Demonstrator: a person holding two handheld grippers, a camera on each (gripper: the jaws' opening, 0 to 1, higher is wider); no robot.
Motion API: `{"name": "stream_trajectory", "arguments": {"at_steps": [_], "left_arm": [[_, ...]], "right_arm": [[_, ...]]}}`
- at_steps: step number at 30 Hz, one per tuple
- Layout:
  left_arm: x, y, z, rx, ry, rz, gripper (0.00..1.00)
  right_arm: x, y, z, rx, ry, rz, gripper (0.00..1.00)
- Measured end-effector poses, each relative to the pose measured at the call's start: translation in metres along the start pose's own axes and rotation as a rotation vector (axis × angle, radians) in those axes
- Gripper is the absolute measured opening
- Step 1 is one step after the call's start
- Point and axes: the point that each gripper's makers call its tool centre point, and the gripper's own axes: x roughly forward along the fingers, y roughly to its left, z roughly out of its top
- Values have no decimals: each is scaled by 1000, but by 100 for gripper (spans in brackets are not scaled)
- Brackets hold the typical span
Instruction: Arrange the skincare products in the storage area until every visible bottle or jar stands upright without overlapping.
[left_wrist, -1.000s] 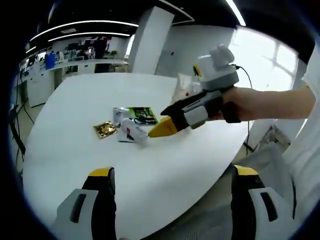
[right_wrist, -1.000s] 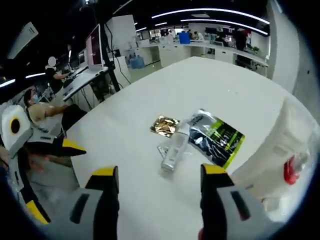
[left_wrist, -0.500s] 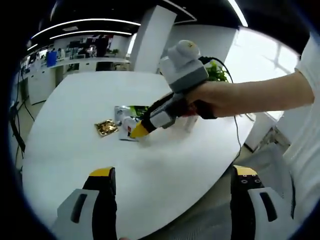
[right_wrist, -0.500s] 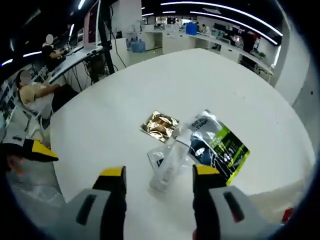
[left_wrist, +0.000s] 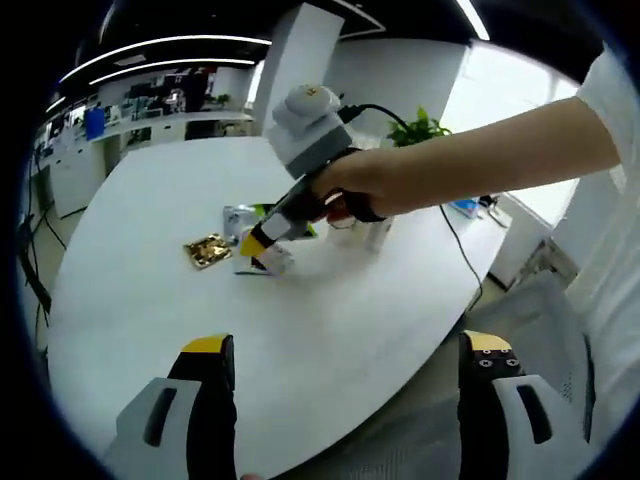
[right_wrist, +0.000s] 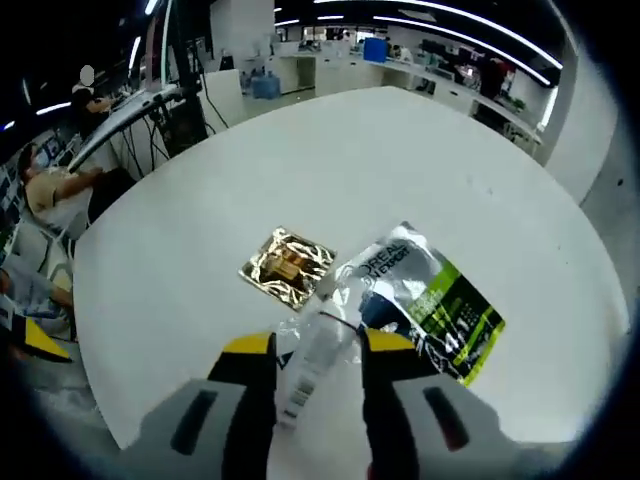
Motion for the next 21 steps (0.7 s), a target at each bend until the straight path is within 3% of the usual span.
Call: {"name": "stream_trajectory", "arguments": {"at_steps": [8, 11, 14, 21], "left_arm": [[-1, 3, 2, -18, -11, 9, 90], [0, 3, 1, -18, -7, 9, 89], [0, 3, 0, -18, -1, 9, 89], [1, 2, -1, -13, 6, 4, 88]], "right_arm": [[6, -1, -7, -12, 34, -5, 27], [7, -6, -22, -18, 107, -42, 23], [8, -6, -21, 22, 98, -32, 22], [7, -7, -21, -4, 103, -30, 21]]}}
